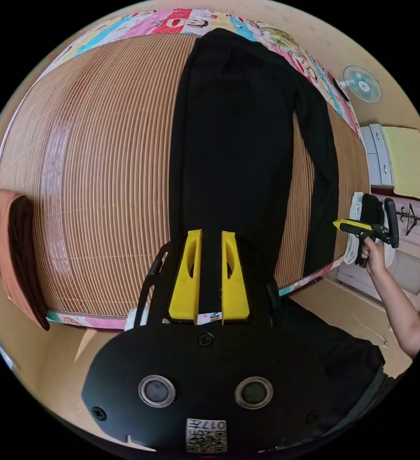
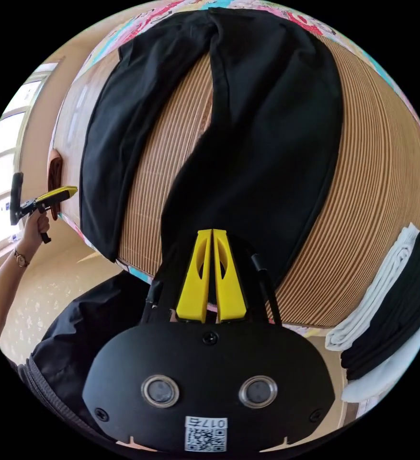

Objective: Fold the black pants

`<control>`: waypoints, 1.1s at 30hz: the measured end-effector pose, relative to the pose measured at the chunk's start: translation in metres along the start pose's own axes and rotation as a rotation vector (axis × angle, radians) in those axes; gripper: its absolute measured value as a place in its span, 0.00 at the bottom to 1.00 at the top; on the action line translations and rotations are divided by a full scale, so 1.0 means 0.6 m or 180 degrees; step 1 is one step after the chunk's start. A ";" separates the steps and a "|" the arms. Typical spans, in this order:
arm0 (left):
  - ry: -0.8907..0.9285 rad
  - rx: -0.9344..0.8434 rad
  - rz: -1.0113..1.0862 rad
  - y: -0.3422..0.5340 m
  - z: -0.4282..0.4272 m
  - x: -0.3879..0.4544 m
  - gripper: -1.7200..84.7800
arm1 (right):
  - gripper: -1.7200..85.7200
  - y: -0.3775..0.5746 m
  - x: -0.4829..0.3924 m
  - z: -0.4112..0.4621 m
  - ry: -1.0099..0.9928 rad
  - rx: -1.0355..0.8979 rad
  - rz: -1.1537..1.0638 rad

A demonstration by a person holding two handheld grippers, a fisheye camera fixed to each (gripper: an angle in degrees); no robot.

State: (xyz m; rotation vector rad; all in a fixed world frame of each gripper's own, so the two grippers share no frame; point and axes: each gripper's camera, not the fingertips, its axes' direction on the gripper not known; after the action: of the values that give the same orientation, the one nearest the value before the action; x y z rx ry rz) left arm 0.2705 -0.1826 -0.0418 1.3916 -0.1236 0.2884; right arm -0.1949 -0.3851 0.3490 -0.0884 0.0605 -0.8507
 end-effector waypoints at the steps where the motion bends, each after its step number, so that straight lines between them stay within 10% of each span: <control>1: -0.0082 -0.0298 -0.0061 0.018 0.044 -0.014 0.10 | 0.02 0.023 -0.003 0.002 0.0098 0.0016 0.0039; 12: -0.0105 -0.0663 -0.0742 0.254 0.041 -0.103 0.02 | 0.03 0.191 0.075 -0.189 -0.0674 -0.0295 -0.0019; 26: 0.0818 -0.0481 0.0583 0.162 0.028 0.059 0.12 | 0.14 0.304 0.333 -0.424 -0.1059 0.0329 0.0966; 33: 0.0895 -0.0907 0.0818 0.208 0.063 0.036 0.04 | 0.08 0.460 0.431 -0.502 -0.2965 0.1240 0.0615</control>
State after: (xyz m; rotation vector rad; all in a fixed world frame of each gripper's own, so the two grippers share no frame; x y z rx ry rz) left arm 0.2603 -0.1982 0.0889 1.0406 -0.1060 0.6517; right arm 0.1551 -0.4151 0.0163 -0.1030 -0.9527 -0.5507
